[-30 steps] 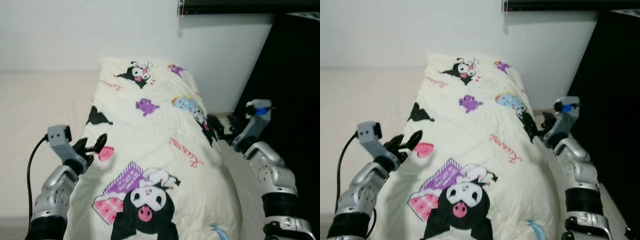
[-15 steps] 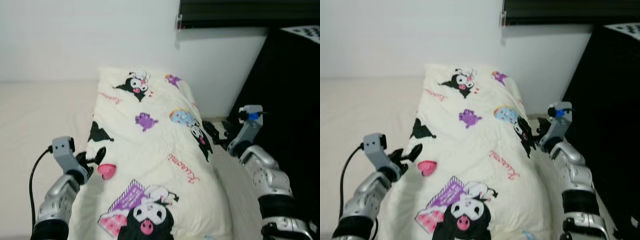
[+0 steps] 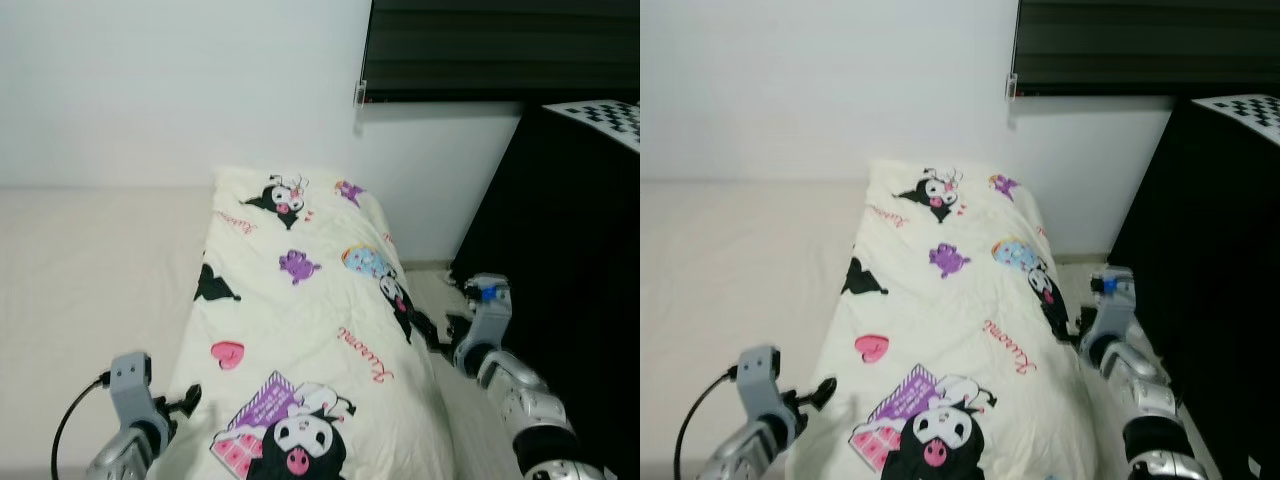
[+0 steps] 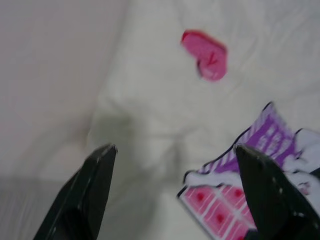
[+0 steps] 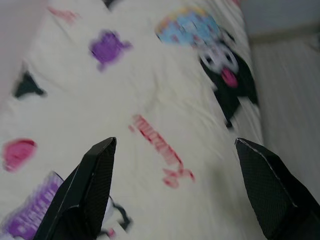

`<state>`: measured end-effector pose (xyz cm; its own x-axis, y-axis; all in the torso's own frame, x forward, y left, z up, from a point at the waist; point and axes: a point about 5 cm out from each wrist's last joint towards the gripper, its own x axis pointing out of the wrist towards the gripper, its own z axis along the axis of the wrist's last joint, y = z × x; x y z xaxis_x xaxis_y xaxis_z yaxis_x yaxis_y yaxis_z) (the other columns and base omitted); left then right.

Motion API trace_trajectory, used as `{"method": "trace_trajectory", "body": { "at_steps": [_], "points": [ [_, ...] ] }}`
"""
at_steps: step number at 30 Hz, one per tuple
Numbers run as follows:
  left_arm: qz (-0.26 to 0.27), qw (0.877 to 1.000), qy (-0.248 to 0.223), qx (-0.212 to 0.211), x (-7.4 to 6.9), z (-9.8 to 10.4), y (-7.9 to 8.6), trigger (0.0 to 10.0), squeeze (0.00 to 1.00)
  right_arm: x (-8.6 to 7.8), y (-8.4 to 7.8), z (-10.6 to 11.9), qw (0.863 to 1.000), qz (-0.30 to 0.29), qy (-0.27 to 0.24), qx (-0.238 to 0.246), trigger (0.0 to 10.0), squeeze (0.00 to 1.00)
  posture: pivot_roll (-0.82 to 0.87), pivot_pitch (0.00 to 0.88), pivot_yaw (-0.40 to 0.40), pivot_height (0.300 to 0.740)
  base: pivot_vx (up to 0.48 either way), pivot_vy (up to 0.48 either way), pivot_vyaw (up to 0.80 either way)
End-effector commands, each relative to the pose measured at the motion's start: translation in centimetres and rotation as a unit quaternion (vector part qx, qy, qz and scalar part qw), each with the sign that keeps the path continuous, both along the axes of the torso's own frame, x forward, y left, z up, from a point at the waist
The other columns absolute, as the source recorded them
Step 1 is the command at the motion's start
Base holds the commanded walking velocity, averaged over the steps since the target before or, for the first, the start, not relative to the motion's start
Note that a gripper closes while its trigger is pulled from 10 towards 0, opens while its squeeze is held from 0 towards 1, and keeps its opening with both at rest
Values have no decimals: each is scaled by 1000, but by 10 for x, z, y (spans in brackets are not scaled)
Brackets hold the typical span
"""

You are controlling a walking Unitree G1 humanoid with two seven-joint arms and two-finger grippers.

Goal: Clean up the room

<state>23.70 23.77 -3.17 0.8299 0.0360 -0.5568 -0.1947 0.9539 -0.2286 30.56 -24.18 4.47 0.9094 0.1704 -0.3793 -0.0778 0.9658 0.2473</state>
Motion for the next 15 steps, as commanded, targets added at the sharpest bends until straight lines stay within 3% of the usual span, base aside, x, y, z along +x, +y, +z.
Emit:
{"method": "trace_trajectory", "body": {
  "at_steps": [1,5,6,8,11,13,14,15],
  "points": [
    [1,999,34,14,-12,-11,0,10000,0,-16,-3,-24,999,-10,45,-29,10000,0,65,38,-59,739,0,0,0],
    [5,995,99,16,-34,-31,-9,10000,0,-69,-7,-77,983,-49,169,-53,10000,0,66,26,-64,739,0,0,0],
    [5,995,99,16,-34,-31,-9,10000,0,-69,-7,-77,983,-49,169,-53,10000,0,66,26,-64,739,0,0,0],
    [4,991,131,15,-44,-39,-14,10000,0,-101,-6,-101,967,-64,238,-68,10000,0,66,26,-64,739,0,0,797],
    [1,989,148,18,-50,-43,-17,10000,0,-114,-5,-110,959,-70,264,-70,10000,0,71,23,-63,739,0,0,798],
    [-10,980,197,30,-68,-54,-21,10000,0,-146,2,-128,943,-76,316,-67,10000,0,67,21,-57,739,-454,0,794],
    [-10,980,197,30,-68,-54,-21,10000,0,-146,2,-128,943,-76,316,-67,10000,0,67,21,-57,739,-461,0,794],
    [-15,977,212,35,-74,-57,-23,10000,0,-157,5,-133,938,-76,331,-66,10000,0,64,21,-54,739,-465,0,788]
  ]
}}
